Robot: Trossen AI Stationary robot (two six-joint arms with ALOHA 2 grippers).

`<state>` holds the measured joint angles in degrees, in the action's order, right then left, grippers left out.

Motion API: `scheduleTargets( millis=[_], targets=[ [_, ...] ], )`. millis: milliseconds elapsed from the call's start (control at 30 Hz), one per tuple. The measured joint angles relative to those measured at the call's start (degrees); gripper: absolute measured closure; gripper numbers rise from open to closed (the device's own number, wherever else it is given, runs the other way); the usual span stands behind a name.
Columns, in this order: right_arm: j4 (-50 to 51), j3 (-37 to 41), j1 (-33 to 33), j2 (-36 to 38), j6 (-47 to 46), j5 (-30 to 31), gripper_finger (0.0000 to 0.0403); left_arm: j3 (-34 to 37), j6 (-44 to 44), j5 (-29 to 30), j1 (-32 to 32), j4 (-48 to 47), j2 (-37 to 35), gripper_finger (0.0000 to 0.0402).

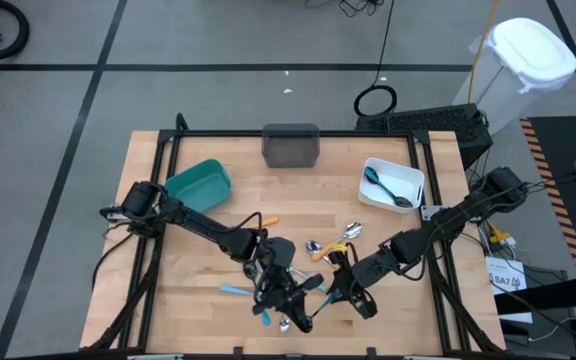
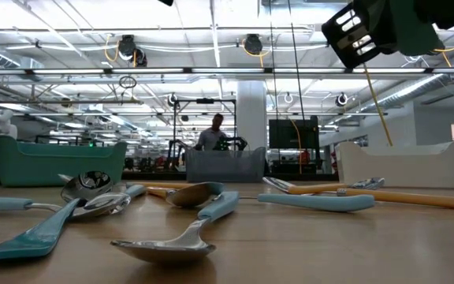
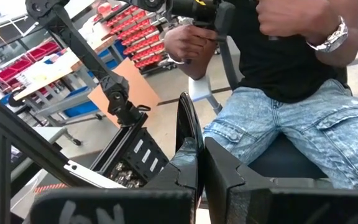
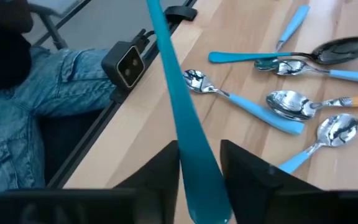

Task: Sort silverware by color (type)
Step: Put the blue spoon into the white bin

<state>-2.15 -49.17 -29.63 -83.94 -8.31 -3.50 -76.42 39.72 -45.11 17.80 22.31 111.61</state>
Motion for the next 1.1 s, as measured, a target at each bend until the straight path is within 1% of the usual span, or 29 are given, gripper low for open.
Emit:
scheduleTargets(
  millis=[67, 100, 200, 367, 433, 533, 667, 767, 900, 967, 1033, 1100],
  targets=[
    [0.10, 0.00, -0.08, 0.00, 1.35, -0.44, 0.0326, 0.00, -1.13, 0.21, -0.04, 0.06, 0.00, 0.0394],
    [0.30, 0.00, -0.17, 0.00, 1.68, -0.76, 0.0331, 0.00, -2.11, 1.11, -0.04, 0.14, 0.00, 0.0392],
    [0.85, 0.00, -0.17, 0.00, 2.05, -1.03, 0.0331, 0.00, -5.94, 4.61, 0.07, 0.33, -0.02, 0.0379],
    [2.66, 0.04, -0.17, 1.12, 0.99, -0.33, 0.0330, 0.00, -13.58, 8.48, -0.04, 2.82, -0.02, 0.0346],
    [3.15, -0.02, -0.12, 2.17, -0.50, 0.85, 0.0328, 0.00, -15.87, 12.82, 0.00, 3.99, -0.02, 0.0329],
    [4.17, -0.02, -0.33, 3.67, -1.31, 1.47, 0.0332, 0.00, -15.48, 18.61, 0.43, 4.41, -0.02, 0.0304],
    [5.10, -0.02, -1.34, 5.94, -1.38, 1.42, 0.0336, 0.00, -12.12, 21.15, 0.99, 4.48, -0.02, 0.0277],
    [7.64, -0.07, -2.78, 7.52, -1.73, 4.53, 0.0335, 0.00, -12.29, 24.25, 1.46, 5.22, -0.02, 0.0268],
    [9.79, -0.04, -4.83, 9.42, -2.45, 7.93, 0.0334, 0.02, -13.82, 32.37, 2.13, 5.69, -1.26, 0.0266],
    [10.92, -0.07, -5.63, 10.37, -3.48, 10.06, 0.0336, 0.02, -14.52, 36.30, 2.43, 4.34, -2.63, 0.0265],
    [12.41, -0.07, -6.29, 11.32, -4.41, 12.37, 0.0336, 0.02, -15.41, 38.66, 2.61, 4.05, -3.51, 0.0265],
    [13.97, -0.07, -7.05, 12.19, -5.22, 14.62, 0.0335, 0.04, -15.53, 41.53, 2.80, 1.47, -5.18, 0.0265]
  ],
)
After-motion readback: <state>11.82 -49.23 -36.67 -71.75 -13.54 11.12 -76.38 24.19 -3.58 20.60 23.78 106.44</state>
